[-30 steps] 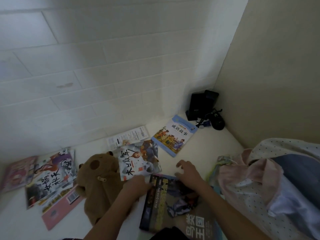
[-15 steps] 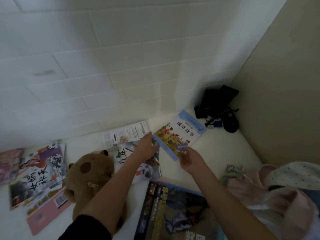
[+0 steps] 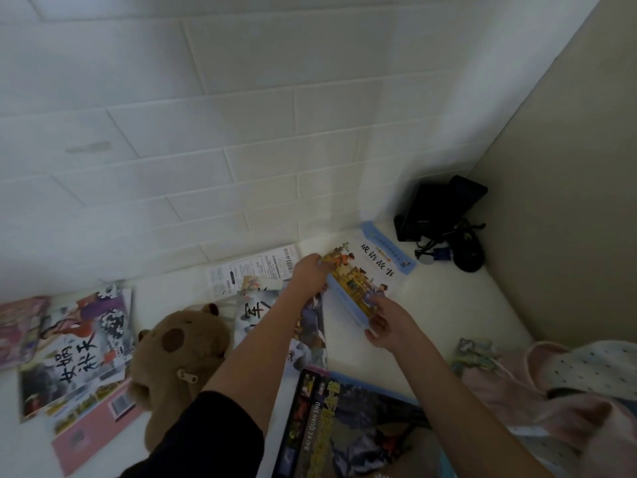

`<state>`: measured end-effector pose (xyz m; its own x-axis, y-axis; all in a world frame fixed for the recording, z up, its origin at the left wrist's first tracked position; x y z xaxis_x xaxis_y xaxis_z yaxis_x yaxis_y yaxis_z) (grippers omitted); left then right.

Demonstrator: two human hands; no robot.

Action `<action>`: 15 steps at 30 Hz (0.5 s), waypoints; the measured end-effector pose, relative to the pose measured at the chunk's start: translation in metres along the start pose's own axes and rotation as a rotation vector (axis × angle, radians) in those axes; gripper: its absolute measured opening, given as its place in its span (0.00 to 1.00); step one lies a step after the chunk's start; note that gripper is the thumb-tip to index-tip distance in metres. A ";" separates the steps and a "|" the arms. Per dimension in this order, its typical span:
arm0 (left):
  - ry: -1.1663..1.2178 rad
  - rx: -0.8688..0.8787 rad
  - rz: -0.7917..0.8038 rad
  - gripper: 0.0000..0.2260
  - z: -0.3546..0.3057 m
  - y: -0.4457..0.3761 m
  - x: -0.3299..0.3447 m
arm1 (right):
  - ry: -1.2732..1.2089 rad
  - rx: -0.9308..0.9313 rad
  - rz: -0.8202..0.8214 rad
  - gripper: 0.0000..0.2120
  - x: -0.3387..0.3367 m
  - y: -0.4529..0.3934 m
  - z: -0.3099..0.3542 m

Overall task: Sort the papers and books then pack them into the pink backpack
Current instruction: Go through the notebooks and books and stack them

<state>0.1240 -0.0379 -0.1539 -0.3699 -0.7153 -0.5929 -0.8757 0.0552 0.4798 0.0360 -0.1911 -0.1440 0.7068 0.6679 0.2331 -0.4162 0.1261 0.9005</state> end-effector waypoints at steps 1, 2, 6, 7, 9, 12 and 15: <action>0.122 -0.034 0.025 0.11 -0.004 0.007 -0.004 | -0.016 0.010 0.027 0.07 0.000 0.004 -0.001; 0.240 -0.059 0.066 0.11 -0.008 0.016 -0.009 | -0.059 0.017 0.064 0.06 0.001 0.010 -0.002; 0.411 0.041 0.235 0.09 -0.006 0.061 -0.030 | -0.299 -0.031 0.246 0.10 0.008 0.033 -0.006; 0.399 0.069 0.255 0.09 -0.001 0.073 -0.036 | -0.271 -0.035 0.270 0.12 0.009 0.038 -0.008; 0.350 0.119 0.255 0.07 0.013 0.096 -0.049 | -0.131 -0.067 0.264 0.12 0.007 0.049 -0.012; 0.258 0.133 0.231 0.03 0.039 0.127 -0.066 | 0.082 -0.212 0.257 0.06 0.005 0.056 -0.021; 0.208 0.081 0.225 0.07 0.073 0.155 -0.075 | 0.232 -0.263 0.370 0.18 0.012 0.062 -0.036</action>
<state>-0.0070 0.0757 -0.0822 -0.4931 -0.8056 -0.3284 -0.8038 0.2774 0.5263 -0.0014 -0.1489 -0.0986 0.3521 0.8441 0.4043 -0.7658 0.0114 0.6430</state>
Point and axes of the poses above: each hand's wrist, its own y-axis away from the middle knuckle, its own x-axis out of the palm, z = x × y, the point moved 1 cm from there along -y, towards the middle knuckle, and after that the axes turned 15 degrees about -y, right-handed, at the moved point
